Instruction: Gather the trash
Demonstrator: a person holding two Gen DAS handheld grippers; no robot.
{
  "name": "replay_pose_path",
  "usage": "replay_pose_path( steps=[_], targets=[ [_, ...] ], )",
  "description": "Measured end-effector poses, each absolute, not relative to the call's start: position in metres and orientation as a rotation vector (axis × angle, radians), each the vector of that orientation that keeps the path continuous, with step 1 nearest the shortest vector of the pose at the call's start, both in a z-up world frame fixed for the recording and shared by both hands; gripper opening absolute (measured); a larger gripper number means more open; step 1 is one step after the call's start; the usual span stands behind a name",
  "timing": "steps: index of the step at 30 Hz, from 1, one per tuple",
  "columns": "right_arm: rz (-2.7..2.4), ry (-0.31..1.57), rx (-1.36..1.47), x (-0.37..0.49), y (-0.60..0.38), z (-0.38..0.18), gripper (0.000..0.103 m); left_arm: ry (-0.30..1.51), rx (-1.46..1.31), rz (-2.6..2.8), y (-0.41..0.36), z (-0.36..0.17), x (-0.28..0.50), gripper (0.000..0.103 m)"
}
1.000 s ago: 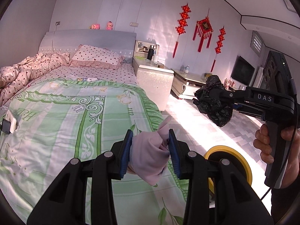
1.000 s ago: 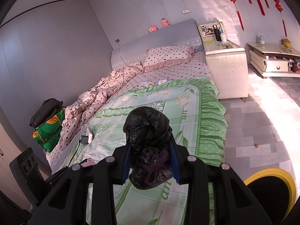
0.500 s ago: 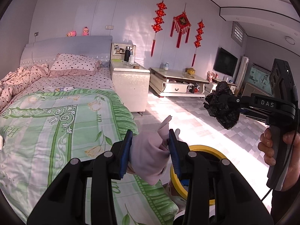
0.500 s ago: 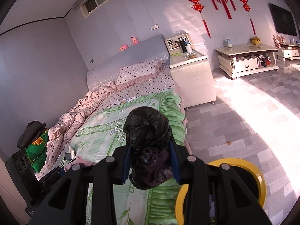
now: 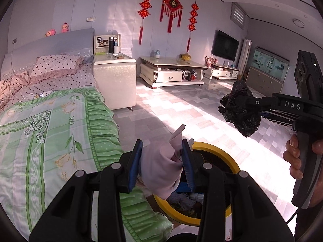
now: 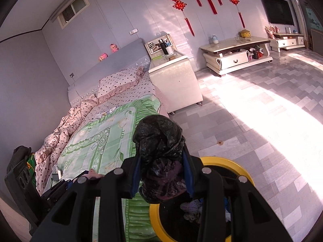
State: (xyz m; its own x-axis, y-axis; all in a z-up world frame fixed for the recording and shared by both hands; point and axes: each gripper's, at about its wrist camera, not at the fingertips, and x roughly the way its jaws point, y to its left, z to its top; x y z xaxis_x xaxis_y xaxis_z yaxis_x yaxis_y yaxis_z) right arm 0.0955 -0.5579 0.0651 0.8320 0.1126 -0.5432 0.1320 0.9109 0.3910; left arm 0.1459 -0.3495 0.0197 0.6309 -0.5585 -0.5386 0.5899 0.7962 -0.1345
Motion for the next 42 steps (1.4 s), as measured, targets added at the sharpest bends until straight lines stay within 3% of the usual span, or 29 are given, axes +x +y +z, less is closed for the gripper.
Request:
replay_pose_path(
  steps=[17,19,23,29,31,42],
  targets=[
    [-0.109,0.698,0.51,0.103,-0.595,-0.011,0.034,0.719,0.074,-0.73,-0.409,-0.049,0.161,0.042],
    [-0.114,0.702,0.523,0.104,-0.598,-0.017,0.035,0.723,0.068,-0.735,-0.41,-0.051,0.16,0.043],
    [-0.132,0.707,0.539,0.106,-0.604,-0.02,0.038,0.717,0.057,-0.736,-0.408,-0.051,0.161,0.056],
    [-0.16,0.707,0.547,0.104,-0.604,-0.02,0.045,0.711,0.034,-0.73,-0.397,-0.046,0.162,0.058],
    [-0.168,0.709,0.55,0.104,-0.604,-0.021,0.055,0.709,0.028,-0.723,-0.392,-0.045,0.163,0.059],
    [-0.152,0.721,0.533,0.108,-0.585,-0.017,0.055,0.678,-0.003,-0.667,-0.348,-0.031,0.16,0.06]
  ],
)
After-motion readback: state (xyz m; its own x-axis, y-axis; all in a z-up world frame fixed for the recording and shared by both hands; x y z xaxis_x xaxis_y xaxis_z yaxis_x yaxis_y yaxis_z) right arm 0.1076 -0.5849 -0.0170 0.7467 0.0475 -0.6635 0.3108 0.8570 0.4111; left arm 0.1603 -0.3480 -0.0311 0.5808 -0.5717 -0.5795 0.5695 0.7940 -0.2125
